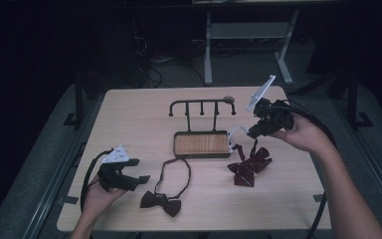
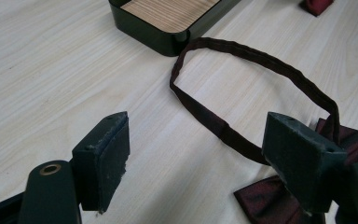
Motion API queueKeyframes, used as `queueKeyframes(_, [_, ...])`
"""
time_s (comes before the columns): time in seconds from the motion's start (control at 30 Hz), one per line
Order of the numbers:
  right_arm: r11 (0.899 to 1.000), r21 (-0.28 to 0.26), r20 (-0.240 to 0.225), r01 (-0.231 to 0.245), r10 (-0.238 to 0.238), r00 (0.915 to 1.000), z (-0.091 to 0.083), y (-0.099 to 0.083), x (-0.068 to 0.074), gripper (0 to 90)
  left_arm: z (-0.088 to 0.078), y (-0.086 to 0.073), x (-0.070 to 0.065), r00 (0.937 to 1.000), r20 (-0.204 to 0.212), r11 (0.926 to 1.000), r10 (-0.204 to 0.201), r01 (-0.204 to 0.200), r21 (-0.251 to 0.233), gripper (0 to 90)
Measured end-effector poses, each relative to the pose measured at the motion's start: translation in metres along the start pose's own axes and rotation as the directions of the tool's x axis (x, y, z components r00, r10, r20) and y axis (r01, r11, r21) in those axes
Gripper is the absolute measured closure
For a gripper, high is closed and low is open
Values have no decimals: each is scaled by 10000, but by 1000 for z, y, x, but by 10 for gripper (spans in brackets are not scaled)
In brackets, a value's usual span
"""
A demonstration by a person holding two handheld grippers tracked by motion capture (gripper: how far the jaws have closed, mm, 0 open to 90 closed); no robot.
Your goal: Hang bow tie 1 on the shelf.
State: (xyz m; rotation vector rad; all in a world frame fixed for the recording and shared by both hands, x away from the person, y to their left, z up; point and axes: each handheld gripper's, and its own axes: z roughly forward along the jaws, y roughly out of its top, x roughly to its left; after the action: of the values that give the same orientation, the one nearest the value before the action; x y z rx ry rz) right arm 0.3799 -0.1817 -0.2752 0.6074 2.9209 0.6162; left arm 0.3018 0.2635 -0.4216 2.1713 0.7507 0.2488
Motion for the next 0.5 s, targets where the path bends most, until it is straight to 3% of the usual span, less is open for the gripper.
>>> queueKeyframes(0.5, [9999, 67, 279, -100, 98, 9996, -13, 19, -12, 843, -1, 0, 0, 10000, 52, 10000, -22, 22, -9, 230])
